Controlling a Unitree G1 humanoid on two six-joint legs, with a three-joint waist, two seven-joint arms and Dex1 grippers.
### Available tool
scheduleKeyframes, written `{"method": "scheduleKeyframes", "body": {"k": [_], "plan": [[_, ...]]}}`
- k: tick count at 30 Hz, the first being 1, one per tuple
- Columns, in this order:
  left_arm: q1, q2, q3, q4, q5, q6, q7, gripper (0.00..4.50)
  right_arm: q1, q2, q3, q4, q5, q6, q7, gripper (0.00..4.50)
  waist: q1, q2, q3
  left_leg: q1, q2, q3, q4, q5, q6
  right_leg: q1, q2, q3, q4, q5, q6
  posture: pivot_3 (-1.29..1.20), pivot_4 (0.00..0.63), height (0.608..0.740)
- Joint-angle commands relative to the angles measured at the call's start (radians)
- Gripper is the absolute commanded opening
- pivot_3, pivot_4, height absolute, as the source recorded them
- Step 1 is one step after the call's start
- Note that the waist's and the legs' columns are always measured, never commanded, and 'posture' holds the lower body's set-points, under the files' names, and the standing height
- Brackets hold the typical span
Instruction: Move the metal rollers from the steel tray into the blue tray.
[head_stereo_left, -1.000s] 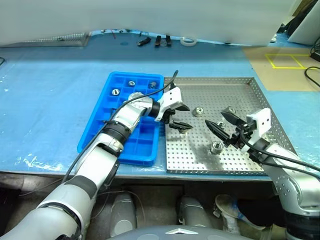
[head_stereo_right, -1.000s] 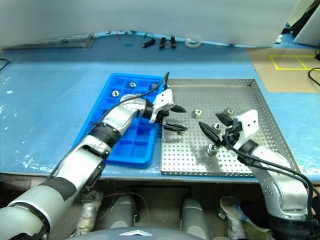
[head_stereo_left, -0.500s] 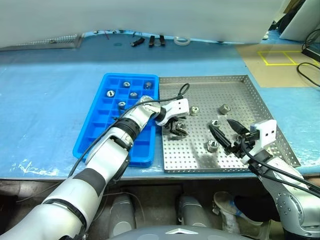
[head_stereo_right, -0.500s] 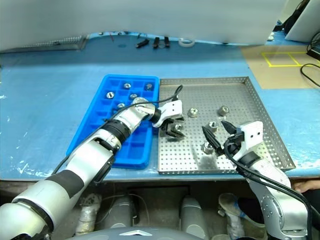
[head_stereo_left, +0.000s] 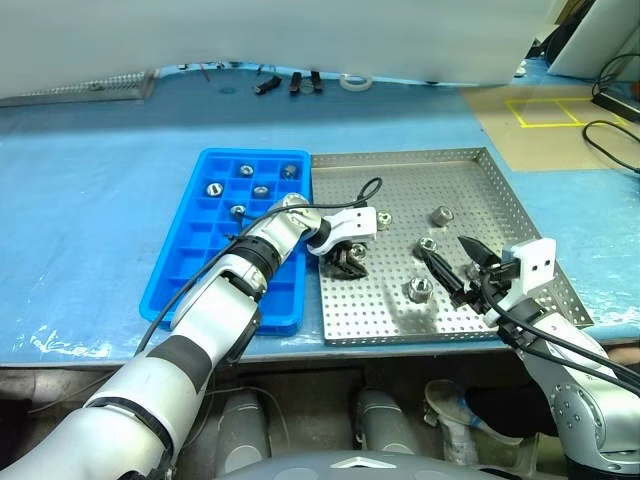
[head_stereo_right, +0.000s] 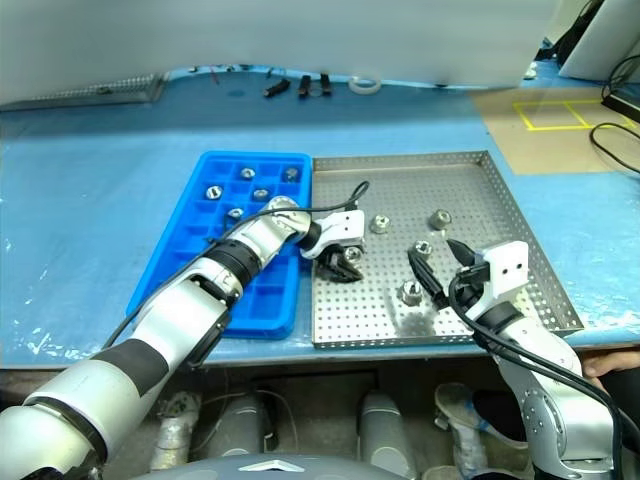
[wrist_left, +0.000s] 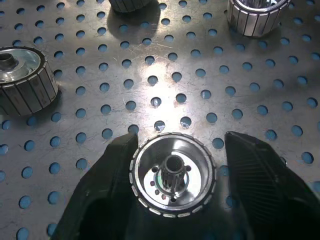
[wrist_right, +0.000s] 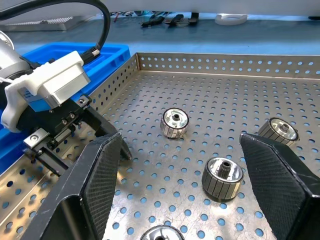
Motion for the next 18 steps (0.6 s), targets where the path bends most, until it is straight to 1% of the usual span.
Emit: {"method": "scheduleKeyframes", "body": {"k": [1, 2, 5, 9, 12, 15, 18], "plan": [[-0.003, 0.017, -0.004, 0.022, 0.026, 0.011, 0.021, 2.39, -0.009, -0.001, -0.004, -0.003, -0.011, -0.026, 0.0, 3.96, 0.0, 0.0, 0.0, 0.001, 0.0, 0.0, 0.0, 0.0, 0.0, 0.001, 0.0, 0.0, 0.0, 0.0, 0.0, -0.48, 0.15, 0.74], [-0.002, 0.018, -0.002, 0.022, 0.024, 0.013, 0.016, 2.15, -0.011, -0.002, -0.002, -0.001, -0.015, -0.027, 0.0, 3.96, 0.0, 0.0, 0.0, 0.002, 0.0, 0.001, 0.0, 0.0, 0.0, 0.002, 0.0, 0.001, 0.0, 0.0, 0.0, -0.48, 0.15, 0.74], [0.007, 0.028, -0.001, 0.008, 0.019, 0.007, -0.01, 1.7, -0.022, -0.006, -0.006, 0.012, -0.02, -0.029, 0.0, 3.96, -0.002, 0.0, 0.0, 0.003, 0.0, 0.002, 0.0, 0.0, 0.0, 0.002, 0.0, 0.002, 0.0, 0.0, 0.0, -0.47, 0.15, 0.74], [0.007, 0.035, 0.013, 0.0, 0.011, 0.0, 0.013, 1.7, -0.037, -0.01, -0.002, 0.022, -0.024, -0.028, 0.005, 3.96, -0.002, 0.0, 0.0, 0.003, 0.001, 0.002, -0.001, 0.0, 0.0, 0.002, 0.0, 0.003, 0.0, 0.0, 0.0, -0.46, 0.15, 0.74], [0.014, 0.032, 0.075, -0.048, -0.066, -0.012, -0.029, 1.7, -0.049, -0.014, 0.005, 0.025, -0.022, -0.025, 0.013, 3.96, -0.002, 0.0, 0.0, 0.003, 0.001, 0.003, -0.001, 0.0, 0.0, 0.0, 0.0, 0.003, -0.001, 0.0, 0.0, -0.45, 0.15, 0.74], [0.032, 0.043, 0.146, -0.135, -0.159, -0.007, -0.09, 1.7, -0.071, -0.021, 0.019, 0.013, -0.004, -0.011, 0.031, 3.96, 0.0, 0.0, 0.0, 0.002, 0.001, 0.004, -0.002, 0.0, 0.0, -0.001, 0.0, 0.004, 0.0, 0.0, 0.0, -0.43, 0.15, 0.74], [0.065, 0.084, 0.2, -0.268, -0.257, 0.039, -0.191, 1.7, -0.095, -0.051, 0.052, 0.007, -0.012, -0.001, 0.065, 3.96, 0.004, 0.0, 0.0, 0.001, 0.0, 0.005, -0.002, -0.001, 0.001, -0.002, 0.0, 0.005, -0.001, 0.0, 0.0, -0.39, 0.15, 0.74]]}}
